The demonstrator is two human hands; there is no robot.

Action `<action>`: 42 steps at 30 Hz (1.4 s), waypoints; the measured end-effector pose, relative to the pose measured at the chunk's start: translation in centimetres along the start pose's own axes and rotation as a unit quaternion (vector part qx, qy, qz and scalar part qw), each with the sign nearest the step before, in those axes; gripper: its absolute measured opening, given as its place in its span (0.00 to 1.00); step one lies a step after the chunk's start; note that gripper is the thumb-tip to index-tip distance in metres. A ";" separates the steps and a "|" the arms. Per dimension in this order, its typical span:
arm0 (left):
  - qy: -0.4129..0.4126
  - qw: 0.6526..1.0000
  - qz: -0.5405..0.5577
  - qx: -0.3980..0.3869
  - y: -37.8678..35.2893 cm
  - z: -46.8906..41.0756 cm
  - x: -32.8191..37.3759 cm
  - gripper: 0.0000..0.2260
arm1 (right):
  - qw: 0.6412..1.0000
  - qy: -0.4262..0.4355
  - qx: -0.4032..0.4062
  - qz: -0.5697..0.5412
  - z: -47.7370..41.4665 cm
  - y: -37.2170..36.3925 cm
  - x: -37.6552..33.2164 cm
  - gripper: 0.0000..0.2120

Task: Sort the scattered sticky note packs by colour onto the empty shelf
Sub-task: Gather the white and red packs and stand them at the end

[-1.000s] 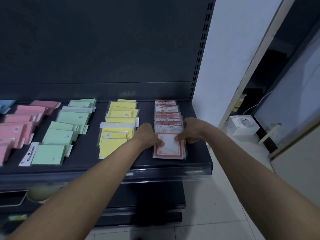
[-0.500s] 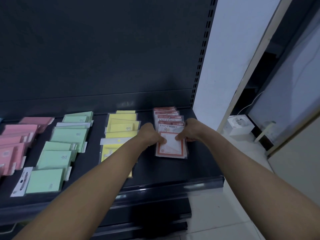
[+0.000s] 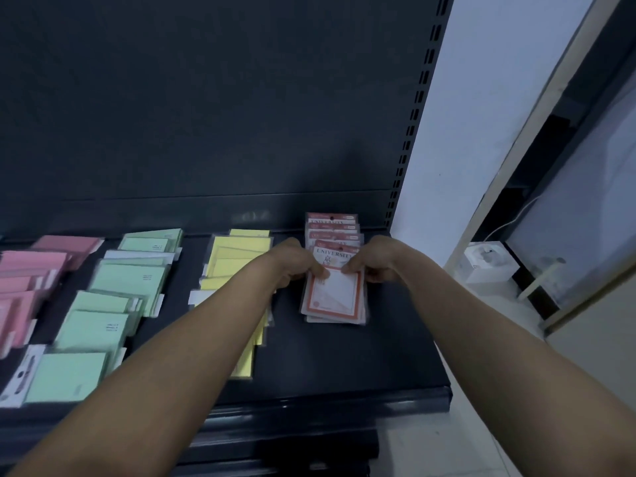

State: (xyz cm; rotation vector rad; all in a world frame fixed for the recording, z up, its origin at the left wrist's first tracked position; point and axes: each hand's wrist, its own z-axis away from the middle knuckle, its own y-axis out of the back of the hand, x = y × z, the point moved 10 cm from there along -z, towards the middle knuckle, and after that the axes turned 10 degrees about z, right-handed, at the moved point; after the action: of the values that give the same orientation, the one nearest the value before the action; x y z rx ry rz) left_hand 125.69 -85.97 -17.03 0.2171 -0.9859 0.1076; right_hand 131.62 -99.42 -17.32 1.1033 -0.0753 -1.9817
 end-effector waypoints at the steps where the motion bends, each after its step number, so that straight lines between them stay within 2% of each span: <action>1: 0.003 1.000 0.007 0.001 -0.1 0.0 0.0 0.15 | 1.000 -0.001 -0.006 -0.007 -0.3 0.0 -0.1 0.16; 6: -0.003 0.999 0.022 0.037 0.1 -0.2 -0.1 0.11 | 1.000 0.008 -0.023 -0.006 -0.7 0.2 -0.5 0.10; 11: -0.018 0.998 0.049 0.042 -0.2 0.2 -0.2 0.15 | 0.999 0.034 -0.033 -0.013 -0.8 0.3 -0.8 0.11; 16: -0.070 0.990 0.089 0.084 -0.2 1.3 0.3 0.18 | 0.996 0.071 -0.023 -0.038 0.1 0.9 -1.0 0.11; 18: -0.112 0.983 0.103 0.099 0.1 1.8 1.2 0.20 | 0.993 0.117 -0.006 -0.022 0.8 1.5 -2.1 0.12; 21: -0.189 0.965 0.121 0.136 1.4 2.9 3.5 0.23 | 0.976 0.215 0.042 0.003 2.3 2.8 -4.9 0.22; 24: -0.253 0.949 0.097 0.160 2.4 3.4 5.2 0.24 | 0.947 0.301 0.107 0.044 4.1 3.7 -7.3 0.25; 26: -0.271 0.945 0.075 0.170 2.7 3.3 5.3 0.23 | 0.934 0.322 0.139 0.070 4.4 3.8 -7.7 0.25; 30: -0.258 0.950 0.099 0.146 2.2 2.9 4.1 0.19 | 0.938 0.317 0.121 0.064 3.9 3.2 -7.1 0.22; 33: -0.245 0.955 0.101 0.132 1.9 2.6 3.5 0.18 | 0.950 0.283 0.101 0.079 2.8 2.3 -5.8 0.24; 39: -0.267 0.947 0.131 0.125 2.1 2.1 3.6 0.18 | 0.950 0.285 0.129 0.008 1.9 2.4 -5.6 0.19; 42: -0.271 0.943 0.141 0.130 2.5 1.8 4.0 0.17 | 0.946 0.289 0.147 0.008 1.6 2.9 -5.9 0.18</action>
State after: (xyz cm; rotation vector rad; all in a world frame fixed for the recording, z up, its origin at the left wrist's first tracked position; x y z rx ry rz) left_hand 125.95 -84.03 -12.40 0.3590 -1.5517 0.4606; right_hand 133.83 -97.66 -11.13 1.8320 -0.0672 -1.5895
